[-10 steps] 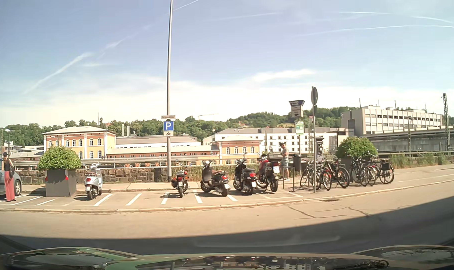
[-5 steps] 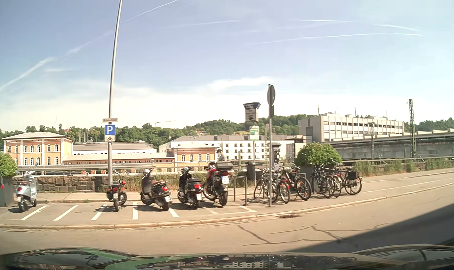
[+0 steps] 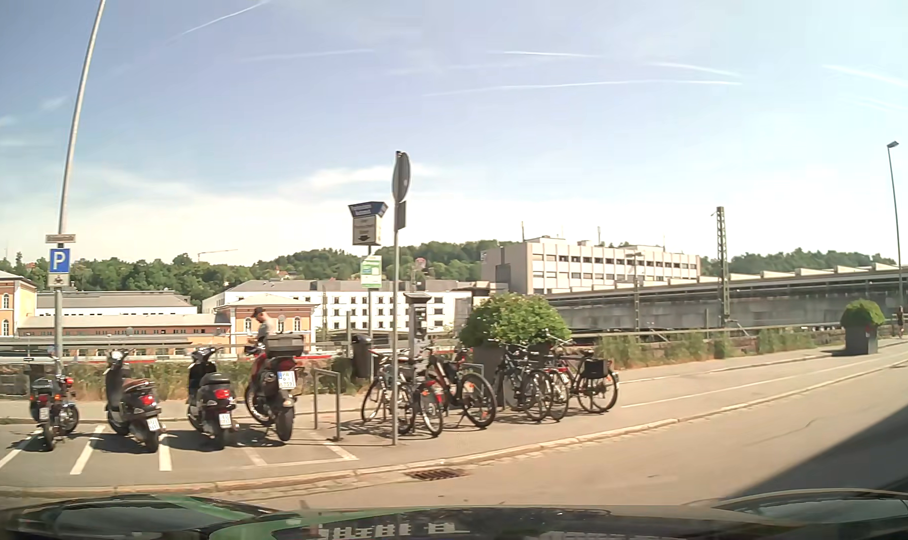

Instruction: Follow the waypoints while adhering to traffic rules and regulations

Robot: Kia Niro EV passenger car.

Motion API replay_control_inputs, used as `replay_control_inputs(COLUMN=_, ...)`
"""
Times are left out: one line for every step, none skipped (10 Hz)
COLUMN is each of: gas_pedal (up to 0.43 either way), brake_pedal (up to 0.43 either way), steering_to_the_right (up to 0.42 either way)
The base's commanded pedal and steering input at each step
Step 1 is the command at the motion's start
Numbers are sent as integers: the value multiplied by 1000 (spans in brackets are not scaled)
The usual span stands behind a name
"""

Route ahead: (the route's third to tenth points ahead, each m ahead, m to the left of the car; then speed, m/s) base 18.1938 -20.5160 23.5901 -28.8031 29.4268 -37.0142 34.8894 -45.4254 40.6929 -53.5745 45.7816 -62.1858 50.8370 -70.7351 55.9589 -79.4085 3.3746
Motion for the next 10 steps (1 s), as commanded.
replay_control_inputs(gas_pedal=110, brake_pedal=0, steering_to_the_right=550)
replay_control_inputs(gas_pedal=110, brake_pedal=0, steering_to_the_right=544)
replay_control_inputs(gas_pedal=110, brake_pedal=0, steering_to_the_right=537)
replay_control_inputs(gas_pedal=110, brake_pedal=0, steering_to_the_right=528)
replay_control_inputs(gas_pedal=118, brake_pedal=0, steering_to_the_right=524)
replay_control_inputs(gas_pedal=118, brake_pedal=0, steering_to_the_right=521)
replay_control_inputs(gas_pedal=118, brake_pedal=0, steering_to_the_right=517)
replay_control_inputs(gas_pedal=118, brake_pedal=0, steering_to_the_right=511)
replay_control_inputs(gas_pedal=138, brake_pedal=0, steering_to_the_right=507)
replay_control_inputs(gas_pedal=157, brake_pedal=0, steering_to_the_right=506)
